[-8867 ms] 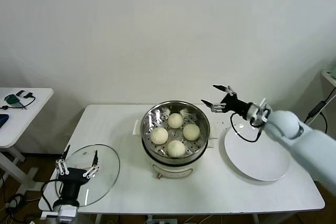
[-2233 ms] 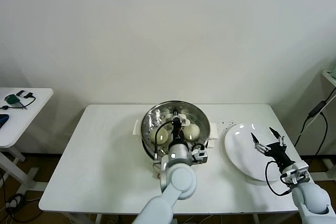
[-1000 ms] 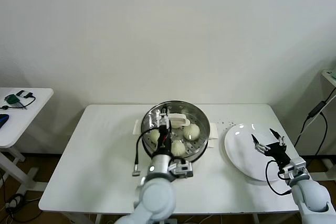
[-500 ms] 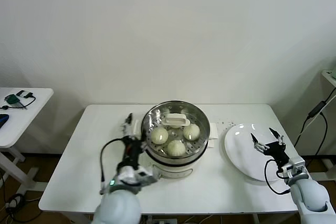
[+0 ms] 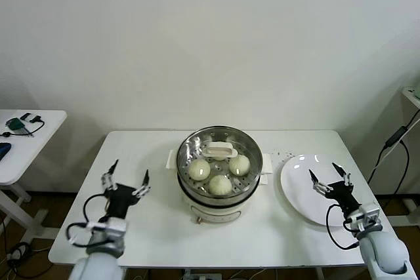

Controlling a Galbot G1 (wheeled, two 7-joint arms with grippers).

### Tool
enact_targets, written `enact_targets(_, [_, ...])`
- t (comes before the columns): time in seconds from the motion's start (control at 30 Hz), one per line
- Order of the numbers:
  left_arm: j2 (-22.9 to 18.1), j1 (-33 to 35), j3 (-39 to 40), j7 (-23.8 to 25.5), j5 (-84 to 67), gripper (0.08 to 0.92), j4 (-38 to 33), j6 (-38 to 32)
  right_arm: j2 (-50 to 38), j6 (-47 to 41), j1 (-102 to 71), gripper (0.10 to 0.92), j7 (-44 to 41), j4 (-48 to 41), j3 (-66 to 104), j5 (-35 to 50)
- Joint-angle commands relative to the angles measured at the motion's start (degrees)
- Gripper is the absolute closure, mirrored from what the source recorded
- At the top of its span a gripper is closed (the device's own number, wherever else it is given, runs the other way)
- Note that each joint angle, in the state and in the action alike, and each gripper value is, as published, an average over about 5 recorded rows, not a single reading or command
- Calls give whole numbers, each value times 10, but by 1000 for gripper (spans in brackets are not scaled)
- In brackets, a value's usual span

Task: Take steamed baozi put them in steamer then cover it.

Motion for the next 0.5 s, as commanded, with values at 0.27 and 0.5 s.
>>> enact_targets(0.27, [-67, 74, -118, -4, -202, 177, 80, -189, 19, 9, -37, 203, -8, 31, 17, 27])
enact_targets(0.5, [-65, 74, -122, 1, -188, 177, 86, -199, 17, 11, -38, 203, -10, 31, 19, 28])
